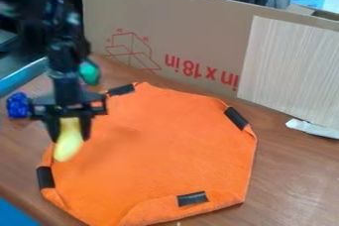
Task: Unfold the cloth from top right to bottm left
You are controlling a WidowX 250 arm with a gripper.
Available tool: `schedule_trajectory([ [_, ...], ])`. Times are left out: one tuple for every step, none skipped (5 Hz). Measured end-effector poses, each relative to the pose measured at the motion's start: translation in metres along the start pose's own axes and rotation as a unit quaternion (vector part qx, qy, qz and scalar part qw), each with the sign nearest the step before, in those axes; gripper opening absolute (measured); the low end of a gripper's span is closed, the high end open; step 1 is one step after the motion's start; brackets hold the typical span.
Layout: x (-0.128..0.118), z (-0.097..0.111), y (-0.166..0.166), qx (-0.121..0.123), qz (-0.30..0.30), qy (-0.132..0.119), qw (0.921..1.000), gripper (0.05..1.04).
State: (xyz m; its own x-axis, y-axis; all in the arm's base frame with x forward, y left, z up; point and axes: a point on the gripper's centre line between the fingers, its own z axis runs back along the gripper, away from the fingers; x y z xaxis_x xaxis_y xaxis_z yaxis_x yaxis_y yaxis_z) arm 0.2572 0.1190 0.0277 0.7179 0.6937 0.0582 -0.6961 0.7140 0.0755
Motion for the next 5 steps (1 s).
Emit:
schedule_trajectory([
  [-0.014,-0.008,-0.021,0.007,0.002,0.002,1.0000,0.554],
  [-0.019,-0.012,-0.026,0.005,-0.003,0.006,1.0000,0.656],
  [-0.023,-0.014,-0.030,-0.009,-0.047,0.012,0.9988,0.916],
  [-0.021,0.000,-0.025,-0.041,-0.061,0.000,0.9973,1.004],
  [-0.013,0.027,-0.016,-0.085,-0.070,-0.022,0.9937,1.001],
])
